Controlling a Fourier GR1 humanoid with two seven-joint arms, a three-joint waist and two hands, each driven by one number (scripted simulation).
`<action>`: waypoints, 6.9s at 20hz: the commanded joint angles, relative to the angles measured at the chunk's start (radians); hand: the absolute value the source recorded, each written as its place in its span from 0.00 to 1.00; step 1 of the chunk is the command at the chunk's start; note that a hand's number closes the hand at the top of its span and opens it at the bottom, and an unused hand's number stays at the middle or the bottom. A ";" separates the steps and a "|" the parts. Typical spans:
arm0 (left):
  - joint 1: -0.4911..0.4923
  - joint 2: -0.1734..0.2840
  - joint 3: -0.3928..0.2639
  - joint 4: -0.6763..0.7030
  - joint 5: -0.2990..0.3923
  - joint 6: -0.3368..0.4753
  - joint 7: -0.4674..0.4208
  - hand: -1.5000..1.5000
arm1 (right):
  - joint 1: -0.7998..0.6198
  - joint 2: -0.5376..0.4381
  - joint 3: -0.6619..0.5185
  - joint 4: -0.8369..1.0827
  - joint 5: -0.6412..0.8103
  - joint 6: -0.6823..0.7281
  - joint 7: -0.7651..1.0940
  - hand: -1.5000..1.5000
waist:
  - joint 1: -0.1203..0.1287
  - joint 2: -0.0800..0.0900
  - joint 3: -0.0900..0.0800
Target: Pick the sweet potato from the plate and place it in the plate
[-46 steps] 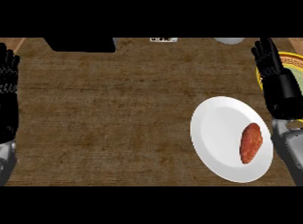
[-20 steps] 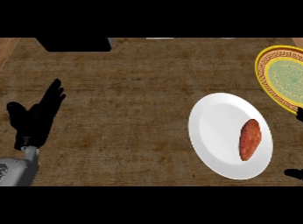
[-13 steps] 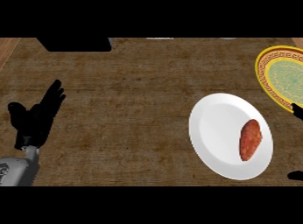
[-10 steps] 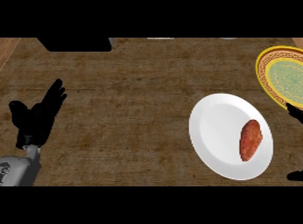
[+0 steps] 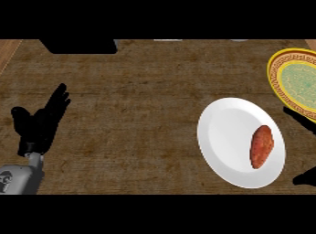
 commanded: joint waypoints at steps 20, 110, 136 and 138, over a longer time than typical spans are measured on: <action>0.033 -0.086 0.107 -0.057 -0.107 -0.098 0.046 0.50 | -0.136 0.227 0.002 0.138 0.369 0.060 0.107 0.00 | 0.002 0.000 0.000; -0.021 -0.135 0.191 0.020 -0.185 -0.159 0.007 0.50 | -0.739 0.086 -0.852 0.848 0.044 -0.269 -0.033 0.00 | -0.003 0.002 0.001; -0.061 -0.184 0.212 0.043 -0.192 -0.164 0.033 0.50 | -0.469 -0.066 -0.785 0.935 -0.096 -0.188 -0.277 0.00 | 0.006 0.004 0.001; -0.025 -0.188 0.187 -0.017 -0.225 -0.143 0.060 0.50 | -0.438 -0.104 -0.789 0.971 -0.105 -0.142 -0.288 0.00 | 0.008 0.003 0.002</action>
